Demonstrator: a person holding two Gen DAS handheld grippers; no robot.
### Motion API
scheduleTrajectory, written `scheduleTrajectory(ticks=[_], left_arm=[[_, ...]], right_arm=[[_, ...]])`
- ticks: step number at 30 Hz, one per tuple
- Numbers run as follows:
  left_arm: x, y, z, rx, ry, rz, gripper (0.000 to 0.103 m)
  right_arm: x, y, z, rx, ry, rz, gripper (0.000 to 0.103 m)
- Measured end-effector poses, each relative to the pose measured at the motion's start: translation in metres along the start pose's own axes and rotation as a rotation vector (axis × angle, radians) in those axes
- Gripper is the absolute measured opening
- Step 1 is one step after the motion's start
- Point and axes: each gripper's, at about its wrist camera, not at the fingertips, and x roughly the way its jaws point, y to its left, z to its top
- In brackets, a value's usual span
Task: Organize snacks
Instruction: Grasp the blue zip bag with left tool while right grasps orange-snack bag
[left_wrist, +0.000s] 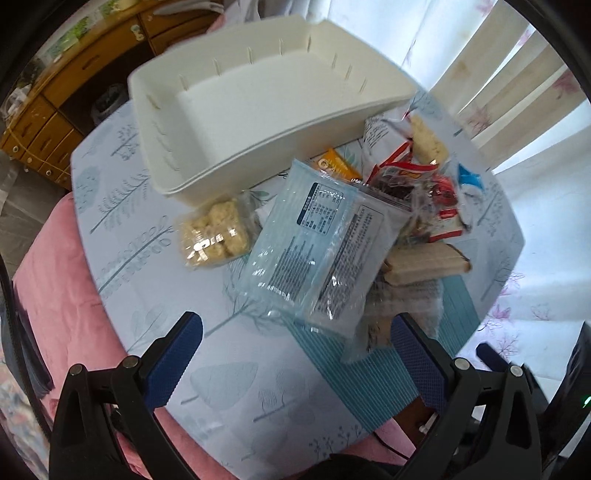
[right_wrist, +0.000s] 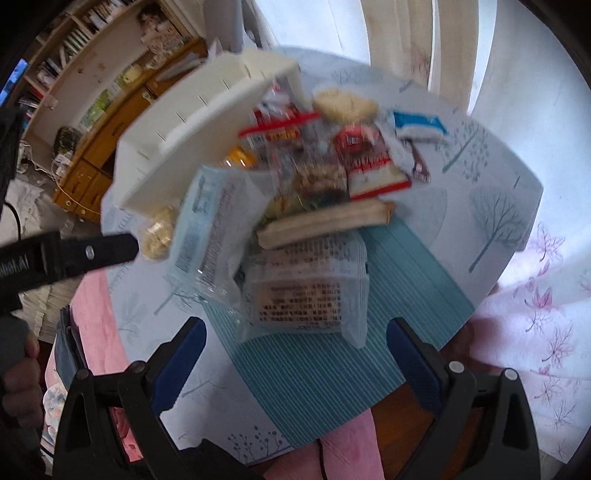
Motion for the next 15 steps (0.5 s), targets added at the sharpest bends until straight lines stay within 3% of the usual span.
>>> scheduleTrajectory(ticks=[9, 15], left_arm=[[0.072, -0.009, 0.038, -0.036, 0.147, 0.022, 0.101], [0.107, -0.015, 0.051, -0.068, 0.218, 0.02, 0.102]], right_arm=[[0.06, 0.003, 0.01, -0.047, 0.176, -0.052, 0.099], [0.084, 0.007, 0.018, -0.099, 0.256, -0.04, 0.099]])
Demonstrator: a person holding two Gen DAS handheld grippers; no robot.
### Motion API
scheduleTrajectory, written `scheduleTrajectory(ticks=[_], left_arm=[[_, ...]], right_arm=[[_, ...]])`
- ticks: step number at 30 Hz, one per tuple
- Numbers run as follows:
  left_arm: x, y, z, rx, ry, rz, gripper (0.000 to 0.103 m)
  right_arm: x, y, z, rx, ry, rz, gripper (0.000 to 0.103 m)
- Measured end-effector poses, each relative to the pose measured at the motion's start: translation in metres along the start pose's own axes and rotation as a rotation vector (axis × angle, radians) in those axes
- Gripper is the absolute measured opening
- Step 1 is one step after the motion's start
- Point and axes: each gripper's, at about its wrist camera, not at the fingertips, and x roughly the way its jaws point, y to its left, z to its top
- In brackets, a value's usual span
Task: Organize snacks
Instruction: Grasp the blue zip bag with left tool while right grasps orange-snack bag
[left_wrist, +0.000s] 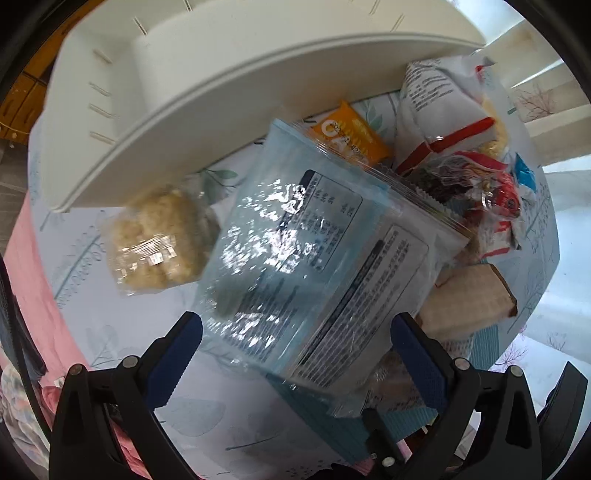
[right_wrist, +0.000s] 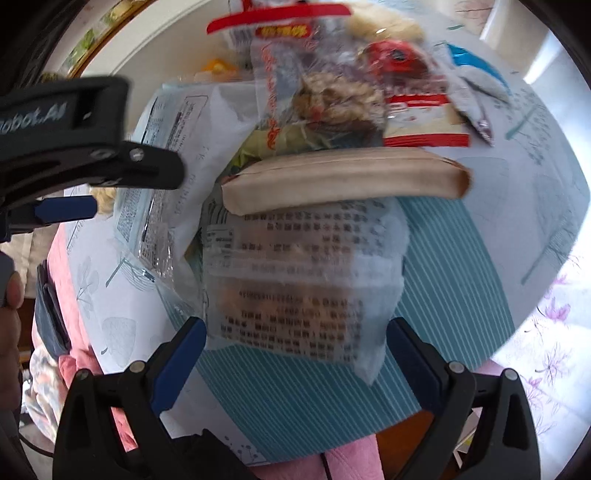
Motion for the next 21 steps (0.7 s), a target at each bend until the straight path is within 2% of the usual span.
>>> scheduleTrajectory(ticks=[6, 13, 17, 21], left_arm=[[0.022, -0.006, 0.023, -0.016, 0.026, 0.011, 0.102], [0.034, -0.018, 0.044, -0.023, 0.017, 0.047, 0.103], [0.041, -0.017, 0.051, -0.036, 0.008, 0.04, 0.103], [0.035, -0.008, 0.049, -0.044, -0.008, 0.028, 0.102]], right_arm=[[0.015, 0.005, 0.018, -0.051, 0.055, 0.009, 0.101], [0.019, 0.014, 0.027, -0.087, 0.07, -0.05, 0.103], [0.024, 0.031, 0.023, -0.089, 0.079, -0.083, 0.103], [0.024, 0.035, 0.021, -0.097, 0.087, -0.104, 0.098]])
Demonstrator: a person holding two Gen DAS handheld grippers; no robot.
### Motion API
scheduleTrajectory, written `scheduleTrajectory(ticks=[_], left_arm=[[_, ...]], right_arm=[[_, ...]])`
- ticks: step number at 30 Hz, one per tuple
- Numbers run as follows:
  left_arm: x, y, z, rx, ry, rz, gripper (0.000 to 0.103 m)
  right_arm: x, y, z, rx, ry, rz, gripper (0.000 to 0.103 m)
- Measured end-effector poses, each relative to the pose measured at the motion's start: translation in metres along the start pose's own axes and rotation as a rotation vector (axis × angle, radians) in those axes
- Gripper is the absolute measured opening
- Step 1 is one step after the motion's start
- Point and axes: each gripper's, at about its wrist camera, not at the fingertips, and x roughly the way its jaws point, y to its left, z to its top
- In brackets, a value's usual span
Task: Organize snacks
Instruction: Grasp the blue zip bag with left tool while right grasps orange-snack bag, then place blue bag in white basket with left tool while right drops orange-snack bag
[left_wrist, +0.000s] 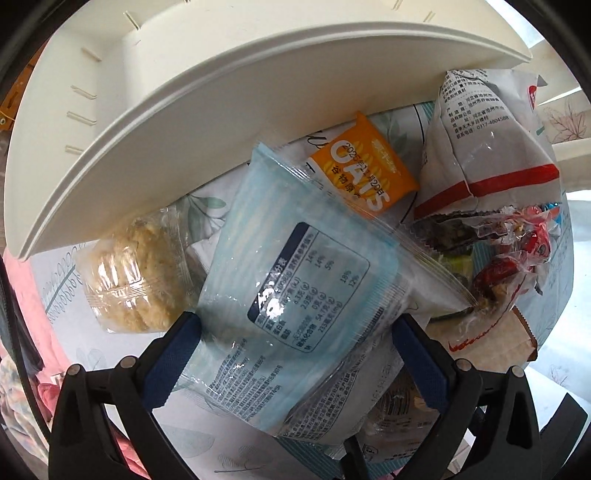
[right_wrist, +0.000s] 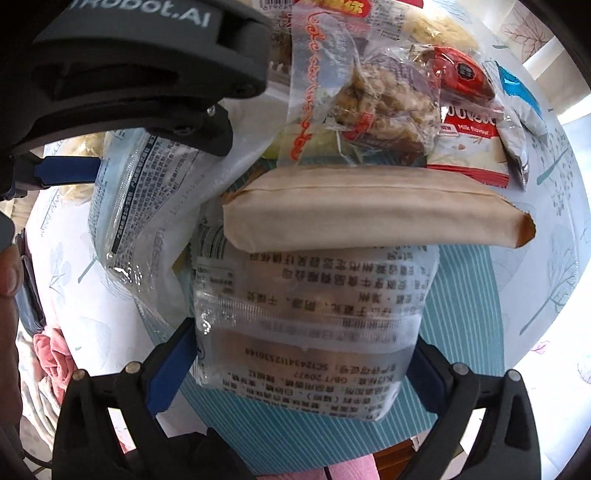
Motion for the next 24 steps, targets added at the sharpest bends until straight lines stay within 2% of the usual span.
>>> scheduleTrajectory(ticks=[2, 4, 9, 11, 14, 17, 24], left_arm=[[-0.004, 0.006, -0.005, -0.004, -0.007, -0.006, 0.098], [-0.006, 0.011, -0.014, -0.013, -0.009, -0.012, 0.094], [-0.014, 0.028, -0.04, -0.042, 0.004, -0.039, 0.082], [-0.02, 0.035, -0.049, -0.049, -0.011, -0.047, 0.068], [-0.024, 0.044, -0.061, -0.061, -0.012, -0.063, 0.056], [-0.023, 0.054, -0.076, -0.079, 0.0, -0.068, 0.052], [-0.025, 0.079, -0.121, -0.106, 0.016, -0.105, 0.045]], right_arm=[[-0.001, 0.005, 0.0, -0.009, 0.004, -0.017, 0.092], [-0.005, 0.007, -0.003, -0.006, -0.006, 0.003, 0.083], [-0.007, 0.012, -0.014, 0.042, 0.019, 0.023, 0.081], [-0.009, 0.008, -0.015, 0.064, 0.042, 0.026, 0.08], [-0.009, 0.007, -0.027, 0.101, 0.079, 0.052, 0.08], [-0.016, 0.007, -0.04, 0.121, 0.077, 0.064, 0.08], [-0.052, 0.007, -0.054, 0.135, -0.014, 0.081, 0.08]])
